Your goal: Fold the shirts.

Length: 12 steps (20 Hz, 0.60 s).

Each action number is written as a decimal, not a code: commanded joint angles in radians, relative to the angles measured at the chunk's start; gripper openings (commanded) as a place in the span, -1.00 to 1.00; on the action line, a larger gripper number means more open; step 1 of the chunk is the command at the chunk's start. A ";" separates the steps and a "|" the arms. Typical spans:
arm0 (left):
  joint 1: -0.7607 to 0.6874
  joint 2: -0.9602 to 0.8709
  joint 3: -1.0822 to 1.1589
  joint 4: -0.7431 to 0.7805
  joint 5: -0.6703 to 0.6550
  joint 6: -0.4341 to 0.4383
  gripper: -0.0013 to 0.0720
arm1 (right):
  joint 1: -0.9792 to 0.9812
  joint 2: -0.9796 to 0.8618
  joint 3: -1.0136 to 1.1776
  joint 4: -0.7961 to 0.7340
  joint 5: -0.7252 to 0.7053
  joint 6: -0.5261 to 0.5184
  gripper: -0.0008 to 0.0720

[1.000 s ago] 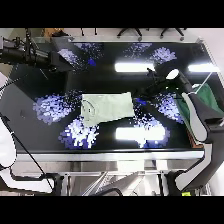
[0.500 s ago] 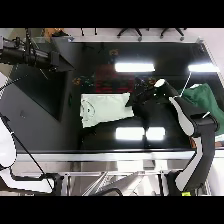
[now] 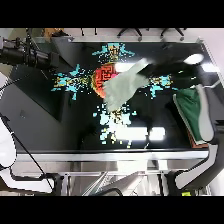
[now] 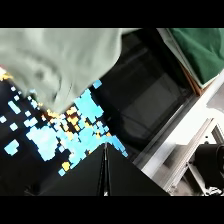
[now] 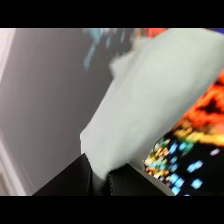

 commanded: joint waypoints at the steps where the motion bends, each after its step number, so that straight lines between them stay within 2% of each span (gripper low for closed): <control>1: 0.001 0.000 0.000 -0.001 -0.006 -0.002 -0.93 | -0.188 0.050 0.149 0.011 -0.005 0.136 -0.93; 6: 0.001 0.000 0.000 -0.001 -0.024 -0.002 -0.93 | -0.475 0.104 0.202 0.007 0.009 0.385 -0.93; 8: 0.001 0.000 0.000 -0.001 -0.036 -0.002 -0.93 | -0.565 0.136 0.202 -0.053 0.059 0.504 -0.93; 9: 0.001 0.000 0.000 -0.001 -0.039 -0.002 -0.93 | -0.599 0.152 0.202 -0.121 0.096 0.555 -0.93; 12: 0.001 0.000 0.000 -0.002 -0.041 -0.003 -0.93 | -0.673 0.205 0.195 -0.466 0.285 0.723 -0.93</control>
